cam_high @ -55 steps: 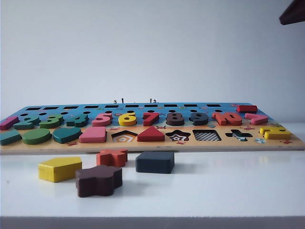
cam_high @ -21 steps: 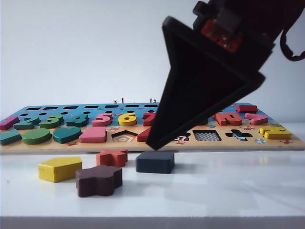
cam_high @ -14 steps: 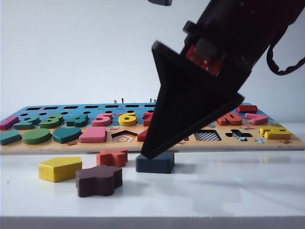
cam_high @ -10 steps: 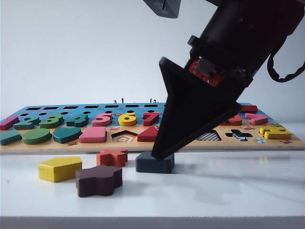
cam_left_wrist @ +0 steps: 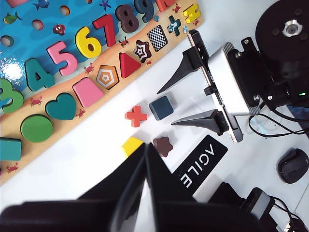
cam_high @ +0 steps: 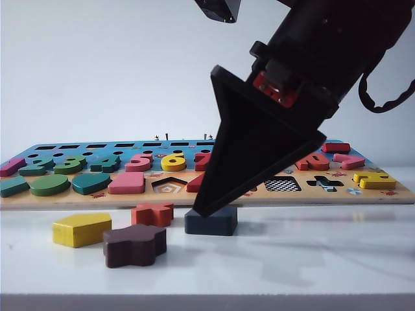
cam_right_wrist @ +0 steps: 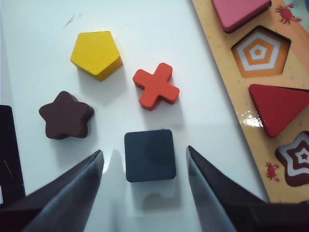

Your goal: Insert the cube into the slot.

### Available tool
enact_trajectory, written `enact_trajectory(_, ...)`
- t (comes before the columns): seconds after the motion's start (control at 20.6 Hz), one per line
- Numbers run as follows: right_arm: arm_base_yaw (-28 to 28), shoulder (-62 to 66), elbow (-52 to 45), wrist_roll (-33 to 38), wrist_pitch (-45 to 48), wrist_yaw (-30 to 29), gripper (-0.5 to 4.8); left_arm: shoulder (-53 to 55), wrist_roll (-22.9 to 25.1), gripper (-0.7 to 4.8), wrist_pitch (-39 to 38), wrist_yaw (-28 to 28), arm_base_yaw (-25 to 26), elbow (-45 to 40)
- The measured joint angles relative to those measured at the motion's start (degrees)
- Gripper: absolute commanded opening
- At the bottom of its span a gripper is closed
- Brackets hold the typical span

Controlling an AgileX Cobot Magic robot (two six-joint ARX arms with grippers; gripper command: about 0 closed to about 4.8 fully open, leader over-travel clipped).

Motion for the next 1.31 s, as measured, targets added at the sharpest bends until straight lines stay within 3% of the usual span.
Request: enact_trajectory(1.31, 0.0, 1.7, 0.0, 0.0, 0.2, 0.0, 2.9, 0.0, 0.0, 0.17, 0.0, 0.0, 0.0, 0.0)
